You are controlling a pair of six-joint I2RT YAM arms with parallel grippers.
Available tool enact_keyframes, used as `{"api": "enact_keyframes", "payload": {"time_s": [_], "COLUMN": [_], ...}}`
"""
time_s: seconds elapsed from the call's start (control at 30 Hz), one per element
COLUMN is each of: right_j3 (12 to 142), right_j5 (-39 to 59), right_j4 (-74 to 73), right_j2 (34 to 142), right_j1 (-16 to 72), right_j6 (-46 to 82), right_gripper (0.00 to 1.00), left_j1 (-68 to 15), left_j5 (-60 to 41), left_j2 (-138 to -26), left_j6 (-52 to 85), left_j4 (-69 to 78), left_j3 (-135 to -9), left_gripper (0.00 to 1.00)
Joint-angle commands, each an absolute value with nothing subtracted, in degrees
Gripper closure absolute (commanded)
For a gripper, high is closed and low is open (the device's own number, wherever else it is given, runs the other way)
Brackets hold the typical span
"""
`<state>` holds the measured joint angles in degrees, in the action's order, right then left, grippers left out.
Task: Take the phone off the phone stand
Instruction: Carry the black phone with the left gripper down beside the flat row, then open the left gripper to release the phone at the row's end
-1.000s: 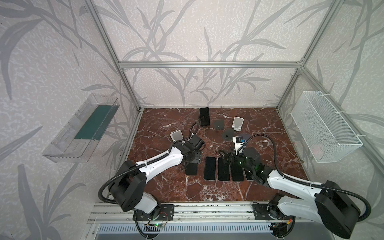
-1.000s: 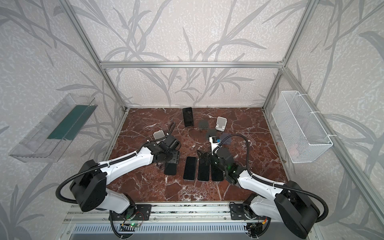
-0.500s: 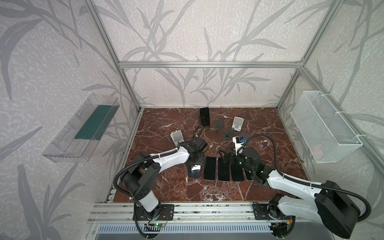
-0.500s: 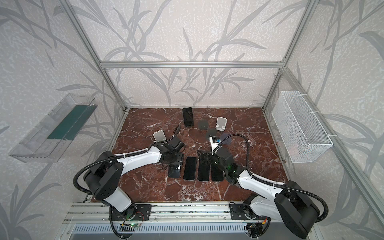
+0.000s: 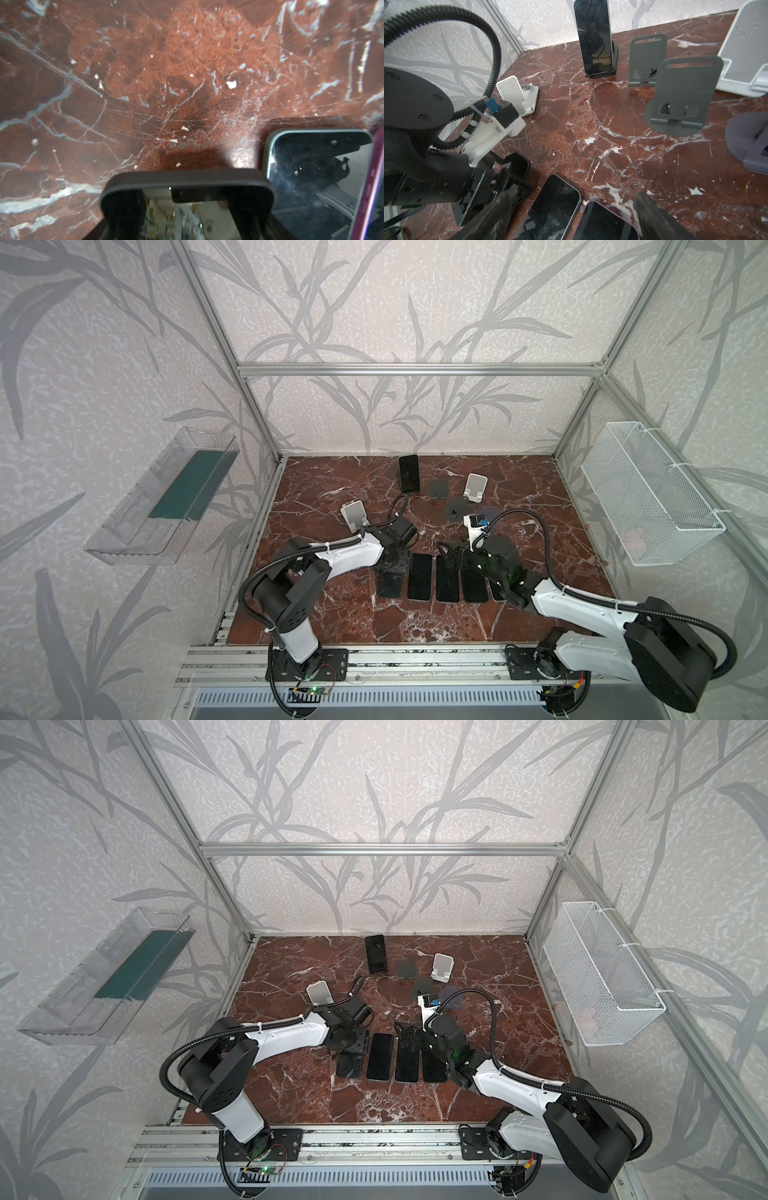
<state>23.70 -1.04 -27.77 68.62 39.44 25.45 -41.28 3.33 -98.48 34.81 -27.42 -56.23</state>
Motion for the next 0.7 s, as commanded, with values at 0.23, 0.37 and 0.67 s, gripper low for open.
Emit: {"api": "enact_keyframes", "payload": {"time_s": [0.23,0.37,0.67], "right_j3": [24.98,25.05,25.57], "right_j5": [-1.21,-1.19,-1.14], "right_j4": [-27.33,-27.25,-26.49], "right_j2": [69.26,69.43,69.95], "right_j1": [39.56,39.55,39.63], "right_j6": [25.04,25.05,24.87], "right_gripper": [0.07,0.07,0.07], "left_j1": [-41.66,-41.69,-42.54], "left_j5": [6.18,7.21,7.56], "left_j2": [-102.16,-102.73,-103.17], "left_j6": [35.91,36.47,37.12], "left_j4": [-30.12,-31.33,-33.21], "left_j3": [-58.95,-59.41,-59.52], "left_gripper": [0.39,0.35,0.30]}}
